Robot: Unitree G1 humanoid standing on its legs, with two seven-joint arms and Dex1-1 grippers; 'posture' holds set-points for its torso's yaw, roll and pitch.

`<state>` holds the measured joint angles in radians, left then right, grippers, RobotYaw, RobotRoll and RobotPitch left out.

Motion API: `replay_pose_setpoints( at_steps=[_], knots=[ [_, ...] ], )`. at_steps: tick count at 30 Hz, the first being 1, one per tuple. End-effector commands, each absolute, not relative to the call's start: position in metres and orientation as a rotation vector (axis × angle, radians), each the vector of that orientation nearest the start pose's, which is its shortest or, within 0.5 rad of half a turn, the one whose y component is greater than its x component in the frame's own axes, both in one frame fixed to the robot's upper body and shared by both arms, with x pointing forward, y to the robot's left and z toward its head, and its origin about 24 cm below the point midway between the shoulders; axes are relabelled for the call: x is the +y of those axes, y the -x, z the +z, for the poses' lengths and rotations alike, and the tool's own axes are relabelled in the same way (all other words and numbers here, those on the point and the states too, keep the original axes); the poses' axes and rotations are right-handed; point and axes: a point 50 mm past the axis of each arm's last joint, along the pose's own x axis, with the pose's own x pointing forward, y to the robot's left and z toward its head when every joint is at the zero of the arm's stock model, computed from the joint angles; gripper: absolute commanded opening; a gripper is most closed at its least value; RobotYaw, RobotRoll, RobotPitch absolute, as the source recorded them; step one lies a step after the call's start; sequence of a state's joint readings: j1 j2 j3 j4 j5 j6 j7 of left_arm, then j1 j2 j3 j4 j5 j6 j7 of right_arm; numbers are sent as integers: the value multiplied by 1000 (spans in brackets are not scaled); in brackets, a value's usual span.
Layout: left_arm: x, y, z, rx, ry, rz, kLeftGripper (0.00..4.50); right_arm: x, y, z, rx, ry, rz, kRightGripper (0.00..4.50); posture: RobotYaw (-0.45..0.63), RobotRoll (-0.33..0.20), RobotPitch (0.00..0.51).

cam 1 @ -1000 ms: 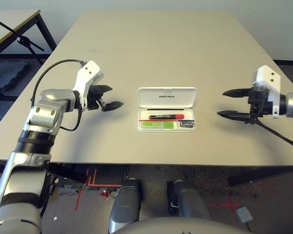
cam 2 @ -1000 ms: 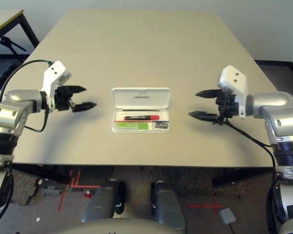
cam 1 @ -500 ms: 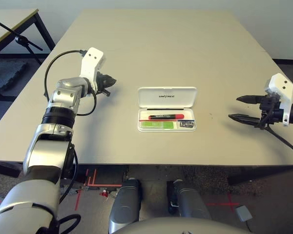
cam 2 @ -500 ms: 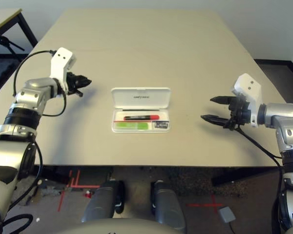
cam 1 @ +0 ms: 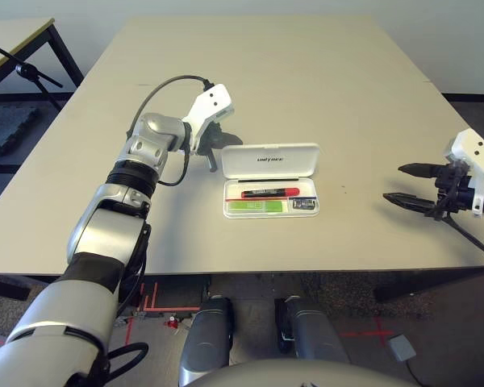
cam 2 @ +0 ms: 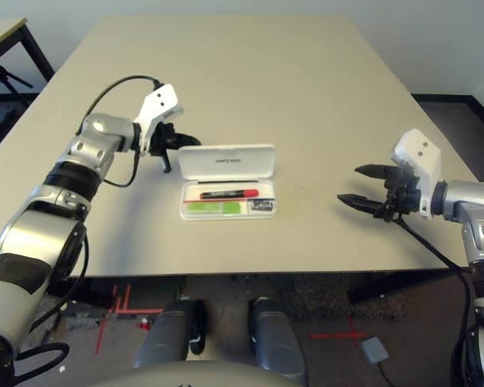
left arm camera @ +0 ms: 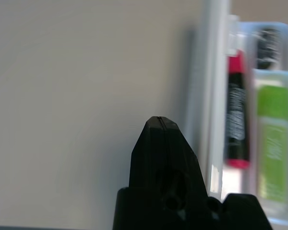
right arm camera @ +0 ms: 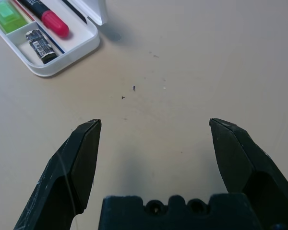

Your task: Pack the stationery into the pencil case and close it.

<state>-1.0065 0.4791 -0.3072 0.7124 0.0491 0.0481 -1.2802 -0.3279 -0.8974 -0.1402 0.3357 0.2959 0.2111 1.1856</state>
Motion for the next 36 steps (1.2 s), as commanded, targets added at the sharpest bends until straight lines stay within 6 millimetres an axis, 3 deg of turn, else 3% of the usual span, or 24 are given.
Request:
replay_pose_setpoints(
  at_steps=[1, 7, 11, 26, 36],
  knots=[
    [135, -361, 167, 300, -753, -1340, 20, -313, -275, 141, 322, 371, 803, 4500, 104, 0, 67],
    [122, -337, 157, 304, -798, -1393, 20, -310, -280, 141, 317, 373, 809, 4500, 130, 0, 70],
    [112, -323, 132, 356, -754, -1378, 20, -307, -286, 138, 316, 369, 809, 4500, 141, 0, 65],
    [110, -321, 103, 479, -833, -1289, 20, -301, -290, 133, 299, 376, 810, 4500, 138, 0, 65],
    [101, -318, 106, 464, -797, -1325, 20, -301, -291, 132, 290, 378, 797, 4500, 137, 0, 67]
  ],
)
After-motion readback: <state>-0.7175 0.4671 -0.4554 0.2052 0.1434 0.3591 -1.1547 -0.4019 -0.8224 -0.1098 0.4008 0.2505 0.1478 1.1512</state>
